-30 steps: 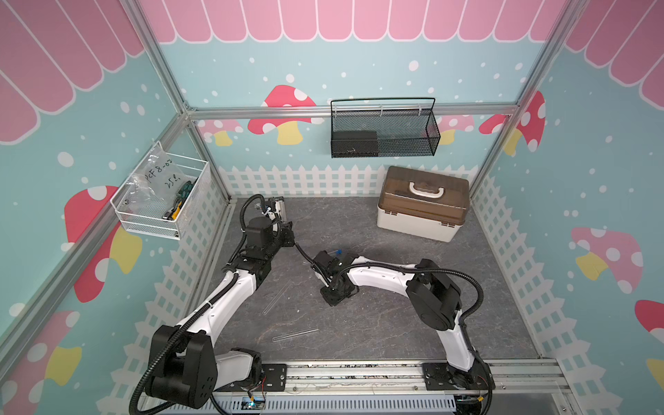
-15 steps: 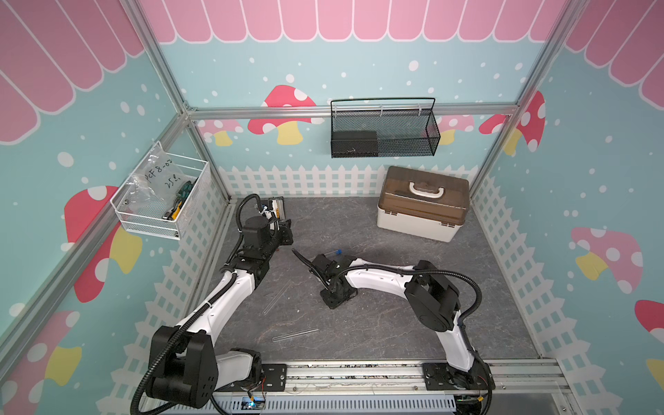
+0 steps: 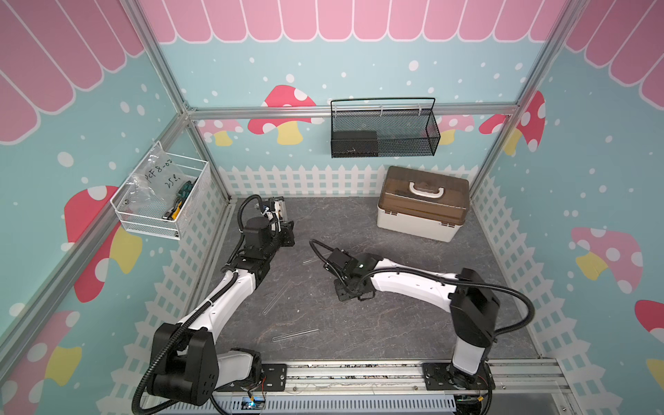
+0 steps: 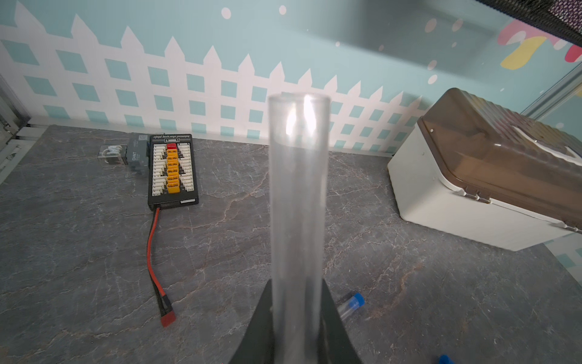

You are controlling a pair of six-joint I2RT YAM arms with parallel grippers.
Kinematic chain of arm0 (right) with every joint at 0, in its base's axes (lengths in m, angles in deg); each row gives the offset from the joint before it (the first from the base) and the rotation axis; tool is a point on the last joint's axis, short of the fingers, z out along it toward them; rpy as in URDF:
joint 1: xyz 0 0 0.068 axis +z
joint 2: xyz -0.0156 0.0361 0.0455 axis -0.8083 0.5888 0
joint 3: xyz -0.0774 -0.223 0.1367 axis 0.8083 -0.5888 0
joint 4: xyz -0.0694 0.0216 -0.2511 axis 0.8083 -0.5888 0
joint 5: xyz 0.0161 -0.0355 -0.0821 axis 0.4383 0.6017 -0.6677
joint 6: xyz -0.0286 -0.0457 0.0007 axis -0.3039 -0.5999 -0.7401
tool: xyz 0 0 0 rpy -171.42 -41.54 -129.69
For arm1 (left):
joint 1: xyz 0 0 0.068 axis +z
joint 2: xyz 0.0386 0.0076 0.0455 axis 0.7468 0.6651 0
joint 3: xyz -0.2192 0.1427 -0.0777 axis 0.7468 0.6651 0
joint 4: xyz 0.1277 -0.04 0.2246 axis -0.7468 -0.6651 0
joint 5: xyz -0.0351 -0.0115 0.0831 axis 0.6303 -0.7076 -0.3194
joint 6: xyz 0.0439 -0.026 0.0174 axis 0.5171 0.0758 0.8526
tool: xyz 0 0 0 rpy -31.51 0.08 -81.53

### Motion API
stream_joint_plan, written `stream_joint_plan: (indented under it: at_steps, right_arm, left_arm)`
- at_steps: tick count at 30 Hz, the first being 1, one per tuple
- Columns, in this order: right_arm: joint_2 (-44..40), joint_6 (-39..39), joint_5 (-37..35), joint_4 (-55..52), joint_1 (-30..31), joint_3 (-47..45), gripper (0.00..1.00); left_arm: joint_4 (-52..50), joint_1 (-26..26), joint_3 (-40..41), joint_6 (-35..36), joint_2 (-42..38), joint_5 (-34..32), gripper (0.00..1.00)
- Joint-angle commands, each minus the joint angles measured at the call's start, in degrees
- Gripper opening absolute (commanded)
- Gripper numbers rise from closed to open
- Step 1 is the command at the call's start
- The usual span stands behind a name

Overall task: Insert stoppers into test tubes
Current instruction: Pick up the stopper from the center of the board.

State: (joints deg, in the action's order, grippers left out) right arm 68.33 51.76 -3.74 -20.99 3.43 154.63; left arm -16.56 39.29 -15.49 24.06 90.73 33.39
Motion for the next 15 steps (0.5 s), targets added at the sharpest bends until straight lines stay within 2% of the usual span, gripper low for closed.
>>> stream_joint_plan:
  at_steps: [1,4,7,15]
  right_arm:
    - [-3.4,27.2,-2.2,3.0,-0.4,-7.7,0.06]
    - [-3.0,42.3,2.1,4.3,-1.6,-10.8,0.06]
    - [-0.1,50.1,7.6,5.5,-2.4,-10.1,0.06]
    - [6.3,53.9,8.3,4.6,-3.5,-5.4,0.07]
  left_arm:
    - [0.2,0.3,-0.8,-1.6,0.5,1.1,0.0]
    - [-0.3,0.3,-1.1,-1.8,0.8,1.6,0.0]
    - [-0.5,0.3,-1.2,-1.5,1.0,1.5,0.0]
    - [-1.2,0.3,-1.3,-1.1,0.7,0.8,0.0]
